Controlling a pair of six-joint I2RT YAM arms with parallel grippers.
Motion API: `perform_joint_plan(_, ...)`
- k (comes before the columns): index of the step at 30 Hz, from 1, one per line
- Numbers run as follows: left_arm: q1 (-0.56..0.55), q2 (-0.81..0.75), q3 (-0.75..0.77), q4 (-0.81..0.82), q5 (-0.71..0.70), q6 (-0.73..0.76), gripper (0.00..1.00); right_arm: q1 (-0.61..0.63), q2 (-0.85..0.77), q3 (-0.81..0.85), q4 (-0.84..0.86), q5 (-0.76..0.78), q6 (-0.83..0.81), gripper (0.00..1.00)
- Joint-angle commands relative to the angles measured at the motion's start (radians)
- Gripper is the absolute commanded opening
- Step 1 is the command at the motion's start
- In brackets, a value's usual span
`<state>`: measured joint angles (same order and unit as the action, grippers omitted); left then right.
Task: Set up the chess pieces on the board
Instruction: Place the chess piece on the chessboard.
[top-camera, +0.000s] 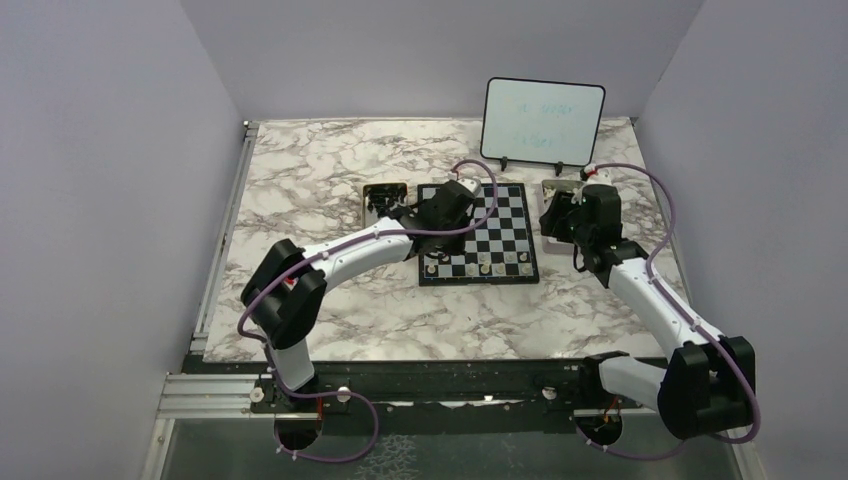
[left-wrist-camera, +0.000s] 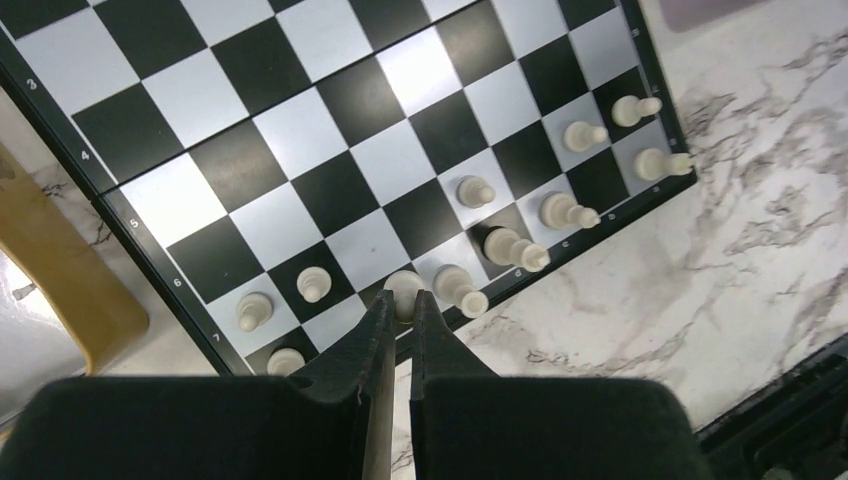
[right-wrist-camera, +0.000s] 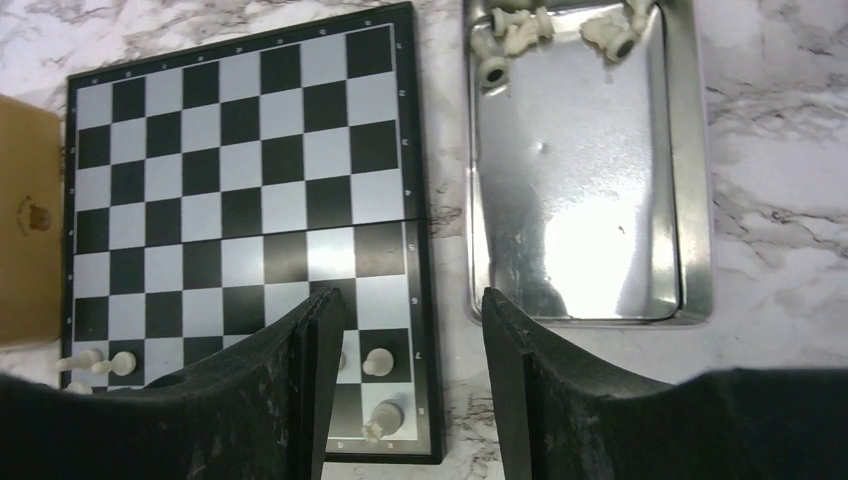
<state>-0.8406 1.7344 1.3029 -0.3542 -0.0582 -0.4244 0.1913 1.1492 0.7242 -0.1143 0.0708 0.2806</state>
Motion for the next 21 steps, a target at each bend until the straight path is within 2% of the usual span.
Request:
perform_joint_plan(1, -0.01, 0.04, 0.041, -0.037, -0.07, 0.012, 0.06, -0.036, -0.009, -0.024, 0.021, -0.065, 0.021, 0.57)
perform_joint_plan(21, -0.011, 0.205, 0.138, -0.126, -0.057, 0.029, 0.1, -0.039, -0.04, -0.035, 0.032, -0.052, -0.004, 0.57)
